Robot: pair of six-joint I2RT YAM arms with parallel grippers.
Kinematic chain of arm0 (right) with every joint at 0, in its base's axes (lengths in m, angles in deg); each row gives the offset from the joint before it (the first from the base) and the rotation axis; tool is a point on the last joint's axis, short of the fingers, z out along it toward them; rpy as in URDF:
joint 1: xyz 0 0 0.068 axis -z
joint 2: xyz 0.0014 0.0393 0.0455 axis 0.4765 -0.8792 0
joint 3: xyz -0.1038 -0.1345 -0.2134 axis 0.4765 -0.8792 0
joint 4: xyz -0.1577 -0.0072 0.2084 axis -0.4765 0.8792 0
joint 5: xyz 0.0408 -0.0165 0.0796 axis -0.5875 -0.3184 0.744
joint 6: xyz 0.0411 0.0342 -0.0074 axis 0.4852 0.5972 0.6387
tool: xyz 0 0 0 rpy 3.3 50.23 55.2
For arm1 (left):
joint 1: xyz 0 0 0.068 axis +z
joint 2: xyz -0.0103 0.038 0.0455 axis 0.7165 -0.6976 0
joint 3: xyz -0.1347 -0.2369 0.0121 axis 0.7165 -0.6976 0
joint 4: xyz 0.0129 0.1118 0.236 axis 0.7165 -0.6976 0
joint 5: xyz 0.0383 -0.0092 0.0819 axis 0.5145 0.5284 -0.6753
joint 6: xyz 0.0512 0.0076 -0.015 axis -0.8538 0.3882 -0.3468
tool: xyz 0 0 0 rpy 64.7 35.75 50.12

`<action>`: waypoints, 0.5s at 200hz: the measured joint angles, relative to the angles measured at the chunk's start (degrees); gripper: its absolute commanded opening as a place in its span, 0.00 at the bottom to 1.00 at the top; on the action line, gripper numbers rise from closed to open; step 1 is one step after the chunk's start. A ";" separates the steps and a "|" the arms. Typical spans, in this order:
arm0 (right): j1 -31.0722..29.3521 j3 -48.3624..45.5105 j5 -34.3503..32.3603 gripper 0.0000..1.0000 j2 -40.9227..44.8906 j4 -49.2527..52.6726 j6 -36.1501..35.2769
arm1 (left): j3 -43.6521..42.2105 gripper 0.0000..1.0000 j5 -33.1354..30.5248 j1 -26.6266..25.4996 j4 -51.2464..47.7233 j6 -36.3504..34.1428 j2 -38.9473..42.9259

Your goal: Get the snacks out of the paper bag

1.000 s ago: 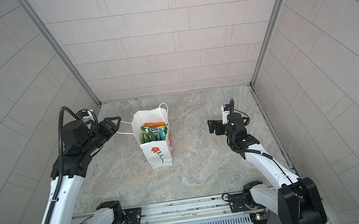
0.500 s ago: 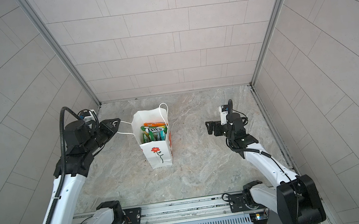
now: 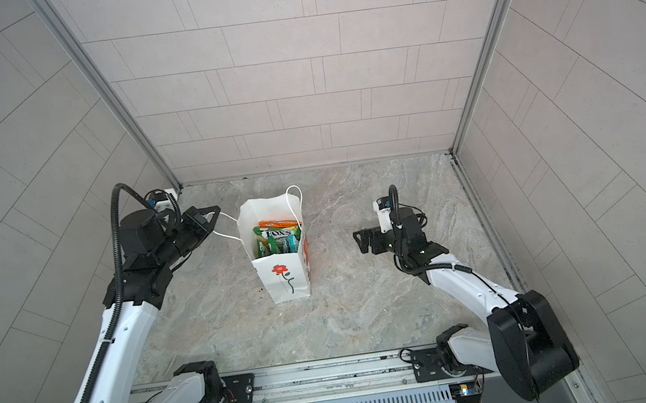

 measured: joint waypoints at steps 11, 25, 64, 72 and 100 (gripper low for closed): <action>-2.40 -0.79 0.15 0.99 -1.33 -1.62 0.20 | 0.76 0.00 0.92 -0.09 1.31 -0.02 -1.40; -5.53 -1.14 0.55 0.97 -4.04 -3.34 0.61 | 1.81 0.00 2.38 -0.42 2.47 -0.22 -3.61; -13.38 -1.09 1.66 0.90 -12.92 -10.16 3.02 | 5.42 0.00 5.03 -2.64 4.46 -2.08 -9.25; -14.34 -1.07 2.32 0.89 -14.78 -11.98 3.82 | 6.21 0.00 5.51 -3.30 4.79 -2.62 -10.21; -16.90 0.00 3.89 0.87 -21.88 -18.29 6.82 | 10.69 0.00 7.02 -5.66 5.31 -4.39 -14.73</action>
